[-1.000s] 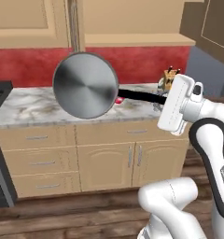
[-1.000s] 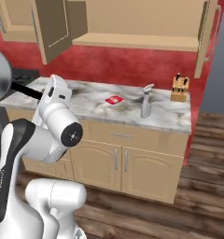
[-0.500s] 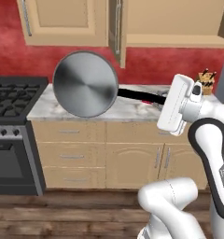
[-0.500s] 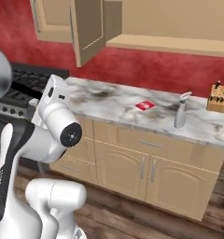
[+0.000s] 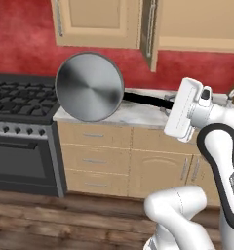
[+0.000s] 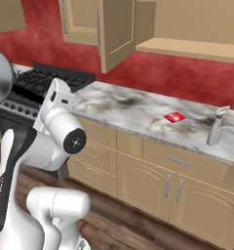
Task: Pick the pan from the cabinet and place it on the stove. Then turn on the stove burner for the pan.
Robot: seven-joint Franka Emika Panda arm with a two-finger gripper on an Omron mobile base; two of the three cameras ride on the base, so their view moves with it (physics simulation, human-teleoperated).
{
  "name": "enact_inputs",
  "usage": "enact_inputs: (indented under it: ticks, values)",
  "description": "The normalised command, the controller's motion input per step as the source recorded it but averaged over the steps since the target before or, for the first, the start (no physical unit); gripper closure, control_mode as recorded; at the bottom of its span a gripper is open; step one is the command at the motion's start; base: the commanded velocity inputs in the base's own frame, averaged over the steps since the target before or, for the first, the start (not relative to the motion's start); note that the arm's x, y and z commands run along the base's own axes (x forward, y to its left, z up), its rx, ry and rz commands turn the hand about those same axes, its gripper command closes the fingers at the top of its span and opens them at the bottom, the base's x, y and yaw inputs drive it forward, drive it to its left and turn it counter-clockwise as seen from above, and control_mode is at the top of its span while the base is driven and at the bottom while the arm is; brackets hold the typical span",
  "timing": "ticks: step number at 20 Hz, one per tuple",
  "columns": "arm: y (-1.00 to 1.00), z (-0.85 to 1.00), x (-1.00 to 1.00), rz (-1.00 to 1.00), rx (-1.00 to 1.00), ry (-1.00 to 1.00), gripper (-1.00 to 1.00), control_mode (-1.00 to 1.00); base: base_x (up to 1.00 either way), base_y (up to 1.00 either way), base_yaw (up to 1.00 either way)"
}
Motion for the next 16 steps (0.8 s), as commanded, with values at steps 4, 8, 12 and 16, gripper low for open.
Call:
enact_inputs:
  ticks: [4, 8, 12, 16]
  values:
    - [0.00, 0.00, 0.00, 0.00, 0.00, 0.00, 1.00, 1.00, 0.47, 0.85, 0.18]
    - [0.00, 0.00, 0.00, 0.00, 0.00, 0.00, 1.00, 1.00, 0.61, 0.89, 0.16]
    - [0.00, 0.00, 0.00, 0.00, 0.00, 0.00, 1.00, 1.00, 0.79, 0.79, 0.13]
    - [0.00, 0.00, 0.00, 0.00, 0.00, 0.00, 1.00, 1.00, 0.93, 0.63, 0.10]
